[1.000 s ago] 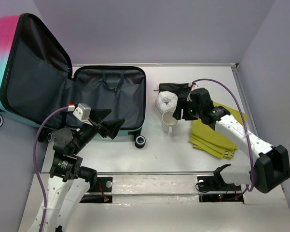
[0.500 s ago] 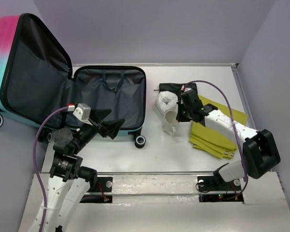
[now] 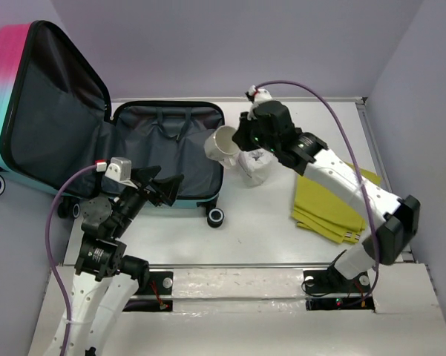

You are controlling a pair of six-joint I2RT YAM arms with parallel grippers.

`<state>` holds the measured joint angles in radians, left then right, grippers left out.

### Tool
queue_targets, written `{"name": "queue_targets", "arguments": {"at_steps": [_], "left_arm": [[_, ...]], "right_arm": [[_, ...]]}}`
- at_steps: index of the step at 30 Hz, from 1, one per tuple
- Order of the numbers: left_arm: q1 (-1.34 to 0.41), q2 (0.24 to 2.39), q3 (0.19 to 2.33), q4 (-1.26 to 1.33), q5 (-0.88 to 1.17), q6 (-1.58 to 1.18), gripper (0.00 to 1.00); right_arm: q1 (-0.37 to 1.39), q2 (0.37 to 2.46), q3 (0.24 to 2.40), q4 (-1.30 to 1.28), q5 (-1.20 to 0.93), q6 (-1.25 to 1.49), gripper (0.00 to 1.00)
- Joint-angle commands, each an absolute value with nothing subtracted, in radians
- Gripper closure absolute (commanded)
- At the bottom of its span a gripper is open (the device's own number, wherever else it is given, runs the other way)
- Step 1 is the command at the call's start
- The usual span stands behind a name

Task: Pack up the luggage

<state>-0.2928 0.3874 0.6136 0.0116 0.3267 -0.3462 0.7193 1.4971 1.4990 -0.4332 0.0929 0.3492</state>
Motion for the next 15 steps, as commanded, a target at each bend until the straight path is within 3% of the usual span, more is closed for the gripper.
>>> {"name": "queue_targets", "arguments": {"at_steps": [1,7,15], "left_arm": [[-0.290,0.371,0.683,-0.041,0.151,-0.357,0.01],[-0.291,0.373,0.709,-0.126,-0.061,-0.367,0.01],[-0.304,0.373,0.712,-0.133,-0.113,-0.373,0.01]], "right_arm": [[0.778,1.725,1.751,-0.200,0.070,0.298,0.93],[0.839,2.130,2.165,-0.120,0.190,0.126,0.93],[0.893,2.378,2.273,0.070,0.275,-0.110,0.93]]}}
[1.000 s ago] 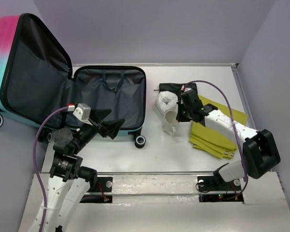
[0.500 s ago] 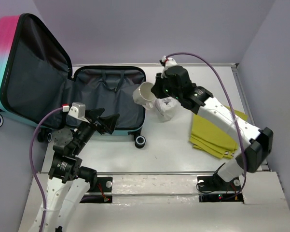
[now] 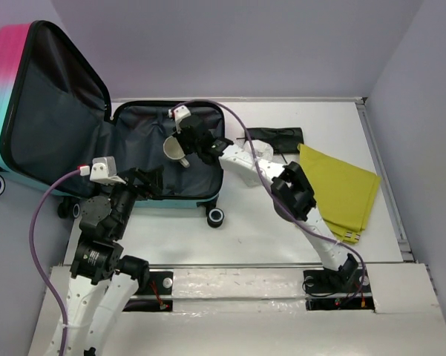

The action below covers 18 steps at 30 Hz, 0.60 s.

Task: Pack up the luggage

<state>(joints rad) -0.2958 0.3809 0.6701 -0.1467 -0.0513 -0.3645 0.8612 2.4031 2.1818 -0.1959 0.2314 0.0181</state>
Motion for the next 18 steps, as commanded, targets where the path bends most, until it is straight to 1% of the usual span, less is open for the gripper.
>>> {"name": "queue_targets", "arguments": {"at_steps": [1,3,4,5,6,8,9,10,12,14,15,17,18], "left_arm": [[-0.304,0.371,0.713,-0.133,-0.117,-0.371,0.01],[-0.305,0.370,0.712,-0.137,-0.120,-0.373,0.01],[-0.305,0.370,0.712,-0.137,-0.118,-0.373,0.01],[-0.305,0.370,0.713,-0.135,-0.117,-0.373,0.01],[-0.305,0.370,0.712,-0.135,-0.115,-0.373,0.01],[-0.305,0.370,0.710,-0.135,-0.114,-0.373,0.01],[-0.304,0.368,0.712,-0.135,-0.117,-0.373,0.01],[-0.304,0.367,0.712,-0.137,-0.118,-0.373,0.01],[-0.301,0.364,0.712,-0.135,-0.120,-0.373,0.01],[-0.298,0.361,0.709,-0.135,-0.120,-0.374,0.01],[-0.298,0.357,0.709,-0.137,-0.120,-0.374,0.01],[-0.295,0.353,0.706,-0.135,-0.115,-0.376,0.01],[-0.295,0.354,0.704,-0.133,-0.110,-0.377,0.01]], "right_arm": [[0.902,2.397,2.266,0.077,0.272,-0.117,0.93],[0.932,2.408,2.226,0.107,0.302,-0.138,0.91],[0.943,2.410,2.209,0.116,0.310,-0.144,0.87],[0.953,2.399,2.188,0.127,0.319,-0.150,0.82],[0.962,2.392,2.168,0.147,0.336,-0.152,0.70],[0.983,2.362,2.096,0.170,0.339,-0.144,0.61],[0.983,2.321,2.067,0.176,0.342,-0.126,0.54],[0.992,2.300,2.019,0.182,0.342,-0.112,0.49],[0.992,2.228,1.973,0.183,0.325,-0.063,0.47],[0.992,2.174,1.927,0.179,0.324,-0.042,0.47],[0.992,2.113,1.881,0.175,0.337,-0.023,0.42],[0.992,2.045,1.832,0.151,0.366,-0.012,0.39],[0.983,1.972,1.788,0.132,0.388,-0.002,0.37]]}}
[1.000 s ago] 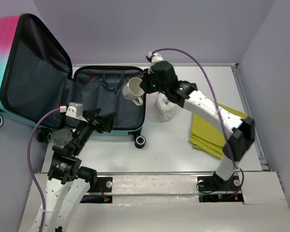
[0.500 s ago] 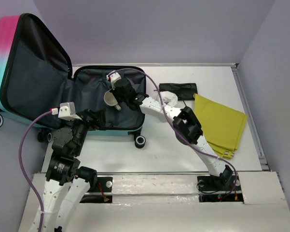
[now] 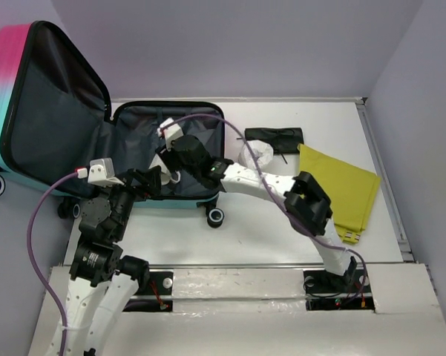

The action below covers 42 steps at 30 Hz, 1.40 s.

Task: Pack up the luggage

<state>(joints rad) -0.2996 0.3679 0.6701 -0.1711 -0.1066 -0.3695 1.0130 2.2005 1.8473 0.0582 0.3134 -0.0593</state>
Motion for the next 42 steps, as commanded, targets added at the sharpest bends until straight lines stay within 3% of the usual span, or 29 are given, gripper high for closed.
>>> {"name": "queue_targets", "arguments": {"at_steps": [1,5,8,13,20,23,24,29,30,32,38,42], "left_arm": [[-0.295,0.354,0.703,-0.132,-0.107,-0.377,0.01],[-0.295,0.354,0.695,-0.121,-0.074,-0.376,0.01],[-0.295,0.353,0.690,-0.110,-0.054,-0.374,0.01],[-0.295,0.359,0.687,-0.103,-0.038,-0.371,0.01],[-0.295,0.368,0.686,-0.101,-0.032,-0.365,0.01],[-0.293,0.371,0.687,-0.101,-0.029,-0.365,0.01],[-0.295,0.371,0.686,-0.100,-0.026,-0.365,0.01],[-0.295,0.370,0.686,-0.101,-0.026,-0.365,0.01],[-0.295,0.370,0.686,-0.101,-0.026,-0.365,0.01],[-0.295,0.370,0.687,-0.100,-0.026,-0.365,0.01],[-0.296,0.374,0.687,-0.098,-0.020,-0.367,0.01],[-0.296,0.379,0.687,-0.095,-0.021,-0.367,0.01]], "right_arm": [[0.983,1.935,1.763,0.112,0.391,-0.002,0.35],[0.910,1.769,1.623,-0.093,0.469,0.125,0.20],[0.795,1.676,1.507,-0.237,0.489,0.217,0.16],[0.609,1.606,1.330,-0.296,0.417,0.363,0.16],[0.565,1.675,1.289,-0.295,0.382,0.413,0.20],[0.554,1.727,1.278,-0.281,0.380,0.433,0.25],[0.543,1.741,1.276,-0.275,0.365,0.436,0.32],[0.543,1.793,1.295,-0.265,0.380,0.440,0.47],[0.543,1.793,1.298,-0.267,0.387,0.437,0.63],[0.543,1.770,1.304,-0.265,0.394,0.430,0.80],[0.622,1.582,1.298,-0.247,0.407,0.382,0.87],[0.696,1.574,1.424,-0.178,0.321,0.356,0.88]]}}
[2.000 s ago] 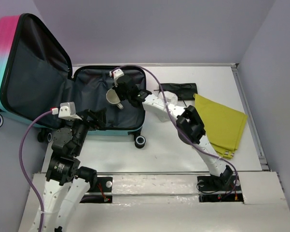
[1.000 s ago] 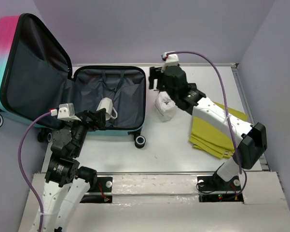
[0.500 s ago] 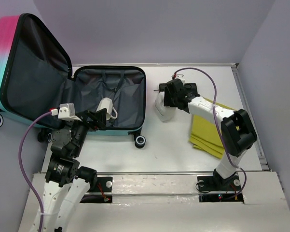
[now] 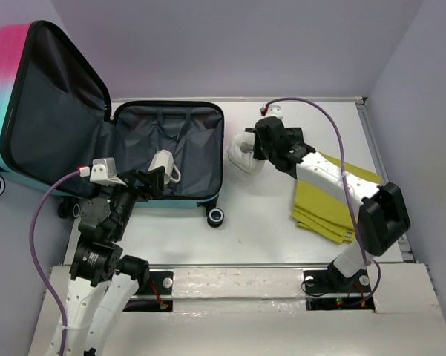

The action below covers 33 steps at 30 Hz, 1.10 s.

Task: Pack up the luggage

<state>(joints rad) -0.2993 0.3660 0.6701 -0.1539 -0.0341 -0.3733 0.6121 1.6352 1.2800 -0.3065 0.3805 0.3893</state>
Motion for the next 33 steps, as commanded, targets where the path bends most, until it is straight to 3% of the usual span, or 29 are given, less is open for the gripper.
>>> {"name": "queue_targets", "arguments": {"at_steps": [1,4,7,8,9,10,12,14,21,26,33], "left_arm": [[-0.296,0.380,0.687,-0.094,-0.021,-0.368,0.01],[-0.296,0.383,0.686,-0.094,-0.026,-0.367,0.01],[-0.295,0.388,0.686,-0.097,-0.028,-0.367,0.01],[-0.295,0.390,0.686,-0.097,-0.028,-0.365,0.01],[-0.295,0.390,0.686,-0.097,-0.028,-0.365,0.01],[-0.295,0.390,0.686,-0.100,-0.028,-0.364,0.01],[-0.296,0.387,0.686,-0.103,-0.028,-0.364,0.01],[-0.298,0.387,0.689,-0.103,-0.025,-0.364,0.01],[-0.318,0.365,0.686,-0.109,-0.020,-0.362,0.01],[-0.321,0.364,0.681,-0.097,-0.005,-0.368,0.01],[-0.321,0.365,0.680,-0.095,-0.005,-0.367,0.01]], "right_arm": [[0.710,1.633,1.468,-0.166,0.302,0.351,0.88],[0.753,1.782,1.718,-0.158,0.276,0.328,0.88],[0.762,2.012,1.944,-0.169,0.253,0.314,0.48],[0.762,2.067,2.114,-0.222,0.230,0.319,0.32],[0.762,2.165,2.202,-0.269,0.227,0.313,0.08],[0.762,2.198,2.277,-0.312,0.236,0.310,0.04],[0.762,2.188,2.316,-0.360,0.239,0.293,0.03],[0.743,2.119,2.214,-0.327,0.265,0.293,0.04],[0.594,1.709,1.516,-0.249,0.406,0.311,0.14],[0.350,1.507,1.145,-0.233,0.273,0.411,0.19],[0.322,1.583,1.156,-0.196,0.163,0.455,0.31]]}}
